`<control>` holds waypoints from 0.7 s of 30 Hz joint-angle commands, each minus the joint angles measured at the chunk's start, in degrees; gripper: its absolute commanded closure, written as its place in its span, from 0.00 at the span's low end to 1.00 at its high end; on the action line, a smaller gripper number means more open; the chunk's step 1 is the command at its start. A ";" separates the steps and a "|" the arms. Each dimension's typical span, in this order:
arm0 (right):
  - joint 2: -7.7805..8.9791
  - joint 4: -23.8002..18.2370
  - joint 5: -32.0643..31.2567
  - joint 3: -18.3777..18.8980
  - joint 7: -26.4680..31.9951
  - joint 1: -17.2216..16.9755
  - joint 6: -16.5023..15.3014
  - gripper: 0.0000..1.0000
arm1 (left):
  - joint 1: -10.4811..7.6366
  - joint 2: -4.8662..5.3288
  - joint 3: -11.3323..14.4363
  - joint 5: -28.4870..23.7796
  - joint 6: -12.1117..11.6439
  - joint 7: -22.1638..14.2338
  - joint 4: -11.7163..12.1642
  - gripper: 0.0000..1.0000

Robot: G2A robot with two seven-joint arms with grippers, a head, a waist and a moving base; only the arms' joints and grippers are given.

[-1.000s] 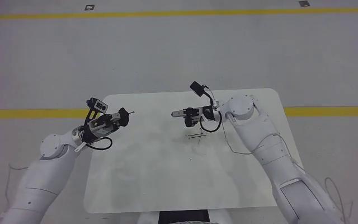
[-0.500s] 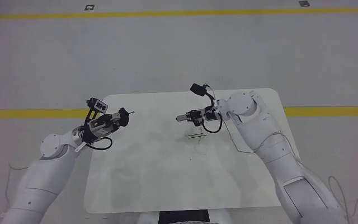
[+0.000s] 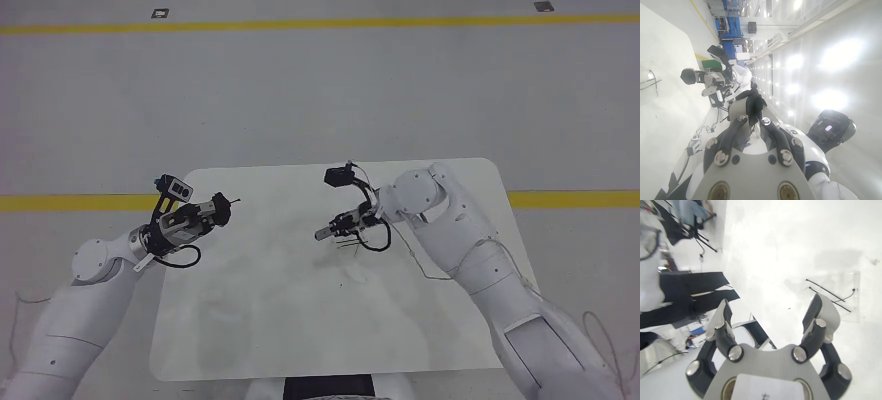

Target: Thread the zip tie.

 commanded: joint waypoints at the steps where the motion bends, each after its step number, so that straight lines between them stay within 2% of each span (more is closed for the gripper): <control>1: -0.19 0.30 -2.39 -1.62 0.31 1.28 -1.13 0.00 | 0.00 0.00 0.00 0.00 0.00 0.00 0.00 1.00; 8: -1.38 2.38 -9.28 -7.79 -0.18 5.47 -6.26 0.00 | 0.00 0.00 0.00 0.00 0.00 0.00 0.00 1.00; 10: -1.92 4.50 -10.95 -9.77 -2.17 5.82 -7.52 0.00 | 0.00 0.00 0.00 0.00 0.00 0.00 0.00 1.00; 20: -2.00 4.92 -11.01 -9.95 -2.57 5.85 -7.68 0.00 | 0.00 0.00 0.00 0.00 0.00 0.00 0.00 1.00; 21: -1.98 4.62 -12.52 -10.38 -3.15 5.75 -7.76 0.00 | 0.00 0.00 0.00 0.00 0.00 0.00 0.00 1.00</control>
